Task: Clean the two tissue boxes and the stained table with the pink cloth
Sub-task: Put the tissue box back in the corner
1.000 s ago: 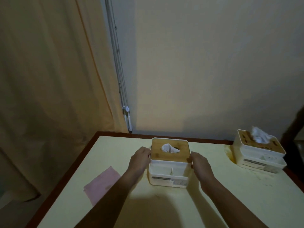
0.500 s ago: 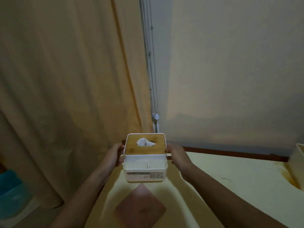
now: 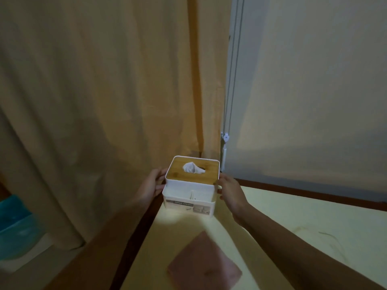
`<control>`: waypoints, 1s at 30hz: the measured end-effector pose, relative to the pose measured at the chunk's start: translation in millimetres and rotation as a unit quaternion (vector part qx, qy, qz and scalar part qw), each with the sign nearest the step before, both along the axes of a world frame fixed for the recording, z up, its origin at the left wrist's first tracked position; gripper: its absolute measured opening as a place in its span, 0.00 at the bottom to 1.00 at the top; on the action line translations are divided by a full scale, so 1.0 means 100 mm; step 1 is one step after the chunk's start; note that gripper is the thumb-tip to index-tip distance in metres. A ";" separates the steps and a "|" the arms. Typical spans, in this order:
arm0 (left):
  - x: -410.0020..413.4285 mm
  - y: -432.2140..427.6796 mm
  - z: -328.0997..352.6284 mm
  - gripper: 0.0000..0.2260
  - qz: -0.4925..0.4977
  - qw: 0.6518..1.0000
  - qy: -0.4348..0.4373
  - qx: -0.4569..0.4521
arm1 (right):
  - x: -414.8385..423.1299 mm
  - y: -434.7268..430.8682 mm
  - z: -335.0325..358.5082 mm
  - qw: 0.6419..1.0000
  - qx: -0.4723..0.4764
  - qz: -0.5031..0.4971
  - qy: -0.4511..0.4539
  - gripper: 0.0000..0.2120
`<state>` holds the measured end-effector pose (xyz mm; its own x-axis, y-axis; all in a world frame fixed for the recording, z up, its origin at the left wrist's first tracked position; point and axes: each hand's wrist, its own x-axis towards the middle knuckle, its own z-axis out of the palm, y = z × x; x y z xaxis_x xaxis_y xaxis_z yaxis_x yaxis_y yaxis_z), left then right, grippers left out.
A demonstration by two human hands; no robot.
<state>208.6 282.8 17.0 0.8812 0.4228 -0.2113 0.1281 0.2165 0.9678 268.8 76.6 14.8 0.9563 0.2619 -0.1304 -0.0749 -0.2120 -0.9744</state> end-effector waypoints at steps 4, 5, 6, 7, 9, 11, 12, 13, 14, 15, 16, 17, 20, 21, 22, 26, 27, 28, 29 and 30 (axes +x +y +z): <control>0.04 -0.01 -0.04 0.18 0.010 1.000 -0.014 -0.019 | 0.02 0.04 -0.09 1.000 0.019 -0.006 0.000 0.14; 0.05 -0.01 -0.04 0.18 0.012 1.000 -0.011 -0.011 | 0.03 0.05 -0.10 1.000 0.019 -0.005 0.000 0.15; 0.05 -0.01 -0.04 0.19 0.011 1.000 -0.007 -0.003 | 0.04 0.06 -0.11 1.000 0.017 -0.001 0.000 0.15; 0.05 -0.01 -0.03 0.19 0.011 1.000 -0.005 -0.002 | 0.05 0.08 -0.11 1.000 0.013 0.002 -0.001 0.15; 0.04 -0.03 0.00 0.17 0.014 1.000 -0.004 -0.006 | 0.05 0.11 -0.11 1.000 0.003 0.011 -0.003 0.15; 0.03 -0.05 0.03 0.15 0.003 1.000 -0.002 -0.001 | 0.06 0.13 -0.11 1.000 -0.001 0.020 -0.004 0.16; 0.02 -0.07 0.05 0.15 -0.002 1.000 -0.005 0.001 | 0.07 0.13 -0.11 1.000 -0.001 0.022 -0.004 0.16; 0.02 -0.06 0.05 0.15 -0.005 1.000 -0.008 0.005 | 0.06 0.13 -0.11 1.000 0.001 0.023 -0.004 0.16; 0.03 -0.05 0.04 0.16 -0.002 1.000 -0.008 0.007 | 0.06 0.12 -0.10 1.000 0.003 0.023 -0.003 0.16; 0.03 -0.04 0.02 0.16 -0.001 1.000 -0.009 0.012 | 0.06 0.12 -0.10 1.000 0.006 0.022 -0.003 0.15; 0.03 -0.04 0.01 0.16 -0.004 1.000 -0.010 0.023 | 0.05 0.11 -0.09 1.000 0.011 0.020 -0.003 0.15; 0.04 -0.03 -0.01 0.15 -0.003 0.999 -0.010 0.031 | 0.04 0.10 -0.08 1.000 0.016 0.018 -0.004 0.15; 0.02 -0.04 -0.05 0.14 -0.006 0.998 -0.004 0.055 | 0.02 0.07 -0.06 1.000 0.024 0.020 -0.003 0.17; 0.02 -0.03 -0.06 0.14 -0.006 0.998 -0.004 0.060 | 0.02 0.06 -0.05 0.999 0.023 0.026 -0.002 0.18; 0.02 -0.04 -0.05 0.14 -0.008 0.998 -0.008 0.063 | 0.01 0.05 -0.03 0.999 0.021 0.033 -0.001 0.18; -0.04 -0.10 0.04 0.14 0.001 0.996 -0.005 0.091 | -0.01 0.00 0.06 0.998 0.018 0.056 0.003 0.17; -0.05 -0.12 0.07 0.13 0.010 0.994 -0.007 0.105 | -0.03 -0.03 0.08 0.998 0.015 0.054 0.000 0.16; -0.06 -0.14 0.07 0.12 0.029 0.991 -0.012 0.129 | -0.04 -0.07 0.10 0.999 0.011 0.048 -0.003 0.16; -0.06 -0.14 0.04 0.11 0.056 0.984 -0.018 0.165 | -0.04 -0.12 0.11 0.999 0.007 0.039 -0.007 0.15; -0.07 -0.17 0.01 0.12 0.087 0.974 -0.029 0.205 | -0.06 -0.19 0.12 1.000 0.004 0.028 -0.010 0.15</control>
